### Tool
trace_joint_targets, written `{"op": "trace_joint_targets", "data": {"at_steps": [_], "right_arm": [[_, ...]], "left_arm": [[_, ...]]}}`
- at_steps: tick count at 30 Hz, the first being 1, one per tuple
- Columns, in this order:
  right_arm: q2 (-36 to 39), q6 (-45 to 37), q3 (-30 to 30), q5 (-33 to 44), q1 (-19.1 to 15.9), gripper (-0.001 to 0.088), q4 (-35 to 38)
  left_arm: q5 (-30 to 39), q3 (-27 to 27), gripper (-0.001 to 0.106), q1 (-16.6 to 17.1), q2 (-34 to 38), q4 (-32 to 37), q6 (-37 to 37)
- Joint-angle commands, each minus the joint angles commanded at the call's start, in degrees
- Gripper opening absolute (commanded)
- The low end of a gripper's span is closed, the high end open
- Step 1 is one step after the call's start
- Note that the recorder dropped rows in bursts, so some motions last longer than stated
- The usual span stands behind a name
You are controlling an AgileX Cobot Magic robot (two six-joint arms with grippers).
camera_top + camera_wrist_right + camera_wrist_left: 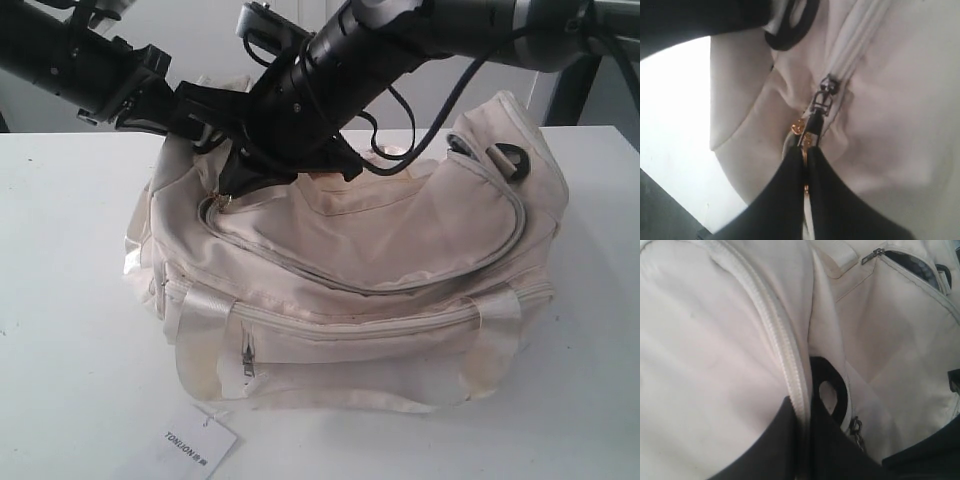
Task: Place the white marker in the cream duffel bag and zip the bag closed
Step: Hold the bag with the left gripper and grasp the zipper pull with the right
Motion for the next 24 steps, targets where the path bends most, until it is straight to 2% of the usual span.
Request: {"op": "trace_joint_targets", "data": {"at_steps": [7,19,24], "right_arm": [[0.0,-4.5,0.0,1.9,0.6,0.0000,5.0],[0.0,-6.0,0.0,4.1,5.6,0.0000,5.0],[0.0,-6.2,0.1,6.3,6.3,0.0000,4.3]], "left_arm": [[0.0,0.0,0.000,0.0,0.0,0.0,0.0],[0.0,0.0,0.000,0.0,0.0,0.0,-0.2],[0.1,0.0,0.000,0.0,0.0,0.0,-0.2]]}}
